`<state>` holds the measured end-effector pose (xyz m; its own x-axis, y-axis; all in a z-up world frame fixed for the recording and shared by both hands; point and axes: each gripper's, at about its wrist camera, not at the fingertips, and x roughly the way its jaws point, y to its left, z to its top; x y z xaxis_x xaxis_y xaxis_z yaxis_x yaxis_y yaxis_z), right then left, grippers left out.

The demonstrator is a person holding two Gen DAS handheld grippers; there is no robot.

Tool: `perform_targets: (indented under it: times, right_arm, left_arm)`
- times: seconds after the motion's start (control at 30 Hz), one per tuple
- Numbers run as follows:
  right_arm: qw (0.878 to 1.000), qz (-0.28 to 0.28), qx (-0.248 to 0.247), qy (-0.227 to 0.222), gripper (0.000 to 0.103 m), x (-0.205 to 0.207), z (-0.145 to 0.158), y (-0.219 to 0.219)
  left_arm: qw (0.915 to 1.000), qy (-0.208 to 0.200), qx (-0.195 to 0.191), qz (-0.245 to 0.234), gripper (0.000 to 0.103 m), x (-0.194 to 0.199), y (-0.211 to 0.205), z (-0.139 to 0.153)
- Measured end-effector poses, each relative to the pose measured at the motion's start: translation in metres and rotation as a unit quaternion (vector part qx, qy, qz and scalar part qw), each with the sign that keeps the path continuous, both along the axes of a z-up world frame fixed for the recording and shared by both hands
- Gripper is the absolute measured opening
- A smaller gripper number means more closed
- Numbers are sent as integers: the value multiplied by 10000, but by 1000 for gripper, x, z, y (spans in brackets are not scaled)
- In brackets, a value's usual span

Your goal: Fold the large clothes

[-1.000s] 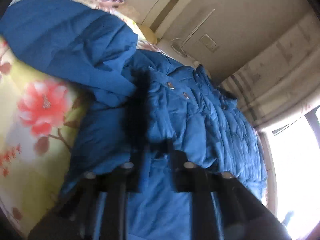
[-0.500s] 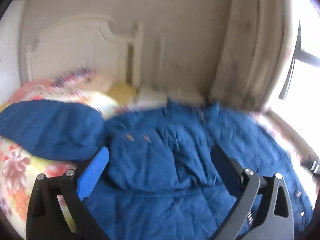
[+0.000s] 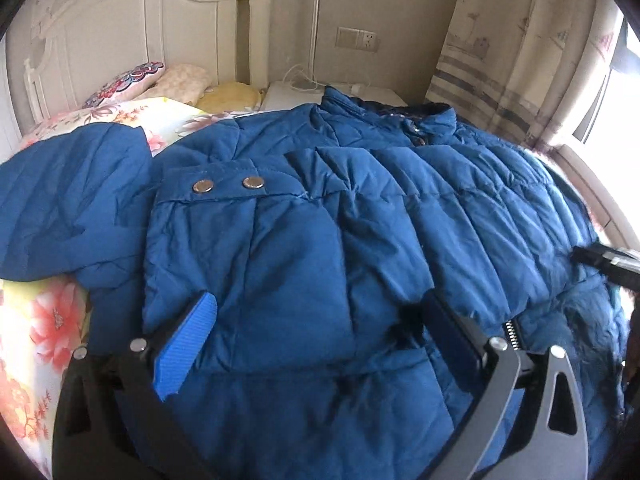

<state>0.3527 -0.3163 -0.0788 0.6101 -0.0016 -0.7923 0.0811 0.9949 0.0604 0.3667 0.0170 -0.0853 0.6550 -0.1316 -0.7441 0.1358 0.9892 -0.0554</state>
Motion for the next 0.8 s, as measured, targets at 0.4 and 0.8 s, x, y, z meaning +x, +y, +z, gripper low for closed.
perform_targets:
  times: [0.4,0.8]
  right_arm:
    - [9998,-203,10,16,86,115,4,-5]
    - [9981,542,-273,-138,89,41,7,48]
  left_arm:
    - [9999,29,105,11,101,1,-2,-1]
    - [9999,55,150,9,101,1,-3,-1]
